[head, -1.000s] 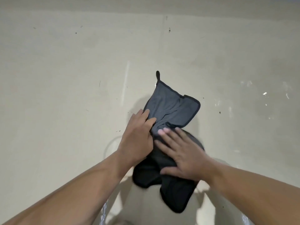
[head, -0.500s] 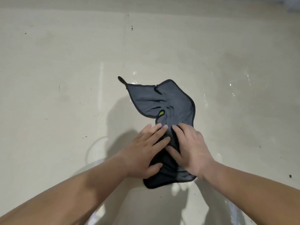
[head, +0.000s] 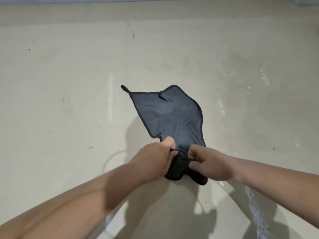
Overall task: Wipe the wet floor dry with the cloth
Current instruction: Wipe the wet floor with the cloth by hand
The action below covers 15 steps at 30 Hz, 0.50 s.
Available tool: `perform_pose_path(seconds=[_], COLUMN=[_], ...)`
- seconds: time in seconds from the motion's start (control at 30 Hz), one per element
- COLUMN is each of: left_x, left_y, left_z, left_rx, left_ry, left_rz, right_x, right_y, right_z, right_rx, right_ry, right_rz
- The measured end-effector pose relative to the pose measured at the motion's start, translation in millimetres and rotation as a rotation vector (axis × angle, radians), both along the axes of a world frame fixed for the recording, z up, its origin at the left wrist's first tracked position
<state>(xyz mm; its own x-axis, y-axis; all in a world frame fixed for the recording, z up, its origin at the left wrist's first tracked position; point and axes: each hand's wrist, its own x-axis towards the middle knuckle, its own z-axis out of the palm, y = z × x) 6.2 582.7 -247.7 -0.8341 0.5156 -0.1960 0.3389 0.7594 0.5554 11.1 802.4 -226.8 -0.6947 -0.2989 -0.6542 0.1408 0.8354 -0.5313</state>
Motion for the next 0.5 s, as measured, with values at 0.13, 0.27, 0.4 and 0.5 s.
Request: perform_pose_path(seconds=[0.13, 0.27, 0.4, 0.5], left_x=[-31.4, -78.4, -88.0, -96.7], left_y=[-7.1, -3.9, 13.1, 28.9], left_z=[22.5, 24.0, 2.4, -18.8], left_rx=[0.239, 0.159, -0.211, -0.389], left_ry=[-0.049, 0.145, 0.068, -0.055], left_rz=[0.266, 0.514, 0.32, 0.166], right_x=[-42.9, -75.9, -66.4, -38.4], right_y=[8.1, 13.0, 27.9, 46.3], right_z=[27.9, 22.4, 8.6, -1.8], right_rx=[-0.178, -0.104, -0.011, 0.179], right_ry=[0.187, 0.492, 0.348, 0.297], right_rz=[-0.384, -0.702, -0.643, -0.423])
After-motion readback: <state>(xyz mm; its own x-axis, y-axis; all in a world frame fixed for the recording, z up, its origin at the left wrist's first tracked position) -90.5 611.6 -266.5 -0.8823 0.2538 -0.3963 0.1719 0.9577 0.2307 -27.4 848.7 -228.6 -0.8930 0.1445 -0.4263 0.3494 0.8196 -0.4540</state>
